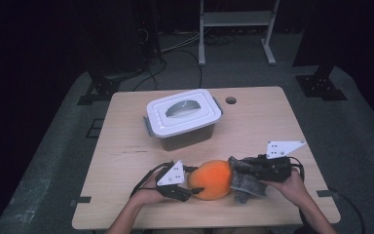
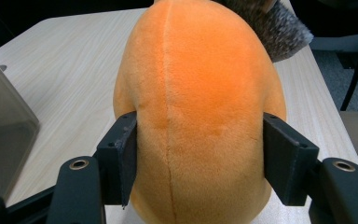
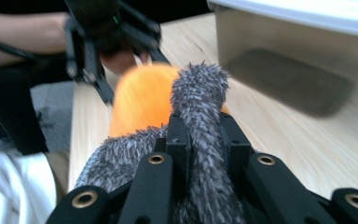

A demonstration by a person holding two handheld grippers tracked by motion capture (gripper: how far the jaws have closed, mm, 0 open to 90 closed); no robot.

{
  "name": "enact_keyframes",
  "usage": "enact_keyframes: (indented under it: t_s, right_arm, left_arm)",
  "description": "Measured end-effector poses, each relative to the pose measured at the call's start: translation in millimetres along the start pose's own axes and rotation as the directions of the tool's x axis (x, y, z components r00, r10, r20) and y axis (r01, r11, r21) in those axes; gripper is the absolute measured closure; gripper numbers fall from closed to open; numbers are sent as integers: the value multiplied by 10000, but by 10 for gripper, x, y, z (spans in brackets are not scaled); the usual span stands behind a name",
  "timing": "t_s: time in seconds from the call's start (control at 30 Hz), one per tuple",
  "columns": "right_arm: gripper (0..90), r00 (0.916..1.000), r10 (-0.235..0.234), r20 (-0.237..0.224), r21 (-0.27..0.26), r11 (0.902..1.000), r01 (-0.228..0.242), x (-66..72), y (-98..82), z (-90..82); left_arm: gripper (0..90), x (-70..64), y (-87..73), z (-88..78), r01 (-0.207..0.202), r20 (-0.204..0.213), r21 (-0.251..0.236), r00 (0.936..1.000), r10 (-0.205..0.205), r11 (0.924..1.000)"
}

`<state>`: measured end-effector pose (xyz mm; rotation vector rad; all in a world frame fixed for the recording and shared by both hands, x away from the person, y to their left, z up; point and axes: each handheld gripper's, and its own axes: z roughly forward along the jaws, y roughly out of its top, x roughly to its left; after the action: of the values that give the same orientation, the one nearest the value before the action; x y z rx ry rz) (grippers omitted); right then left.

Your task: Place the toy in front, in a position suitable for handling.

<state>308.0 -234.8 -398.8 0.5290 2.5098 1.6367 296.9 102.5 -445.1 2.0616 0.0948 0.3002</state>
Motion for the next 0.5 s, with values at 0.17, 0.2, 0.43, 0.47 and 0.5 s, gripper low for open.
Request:
enact_keyframes:
  t_s: [0.17,0.2,0.43,0.47,0.5]
  right_arm:
    - [770,9996,-207,-200,168,9996,210,18,58,155]
    - [770,9997,-141,-200,225,9996,145,5,34,162]
    - [769,9995,213,232,183,9996,-217,-56,-52,-37]
    - [769,9996,165,211,45,9999,-166,-46,-17,-55]
    - [769,9998,87,188,-8,10000,-87,-40,14,-60]
  left_arm:
    - [352,1,-21,-21,6,-13,31,10000,-6,10000]
    - [351,0,-20,-21,4,-26,27,10000,-4,10000]
    - [344,-55,79,26,-501,-97,90,9987,501,9987]
    - [344,-66,94,38,-540,-89,54,9985,540,9985]
    - [344,-76,113,51,-644,-80,52,9979,645,9979]
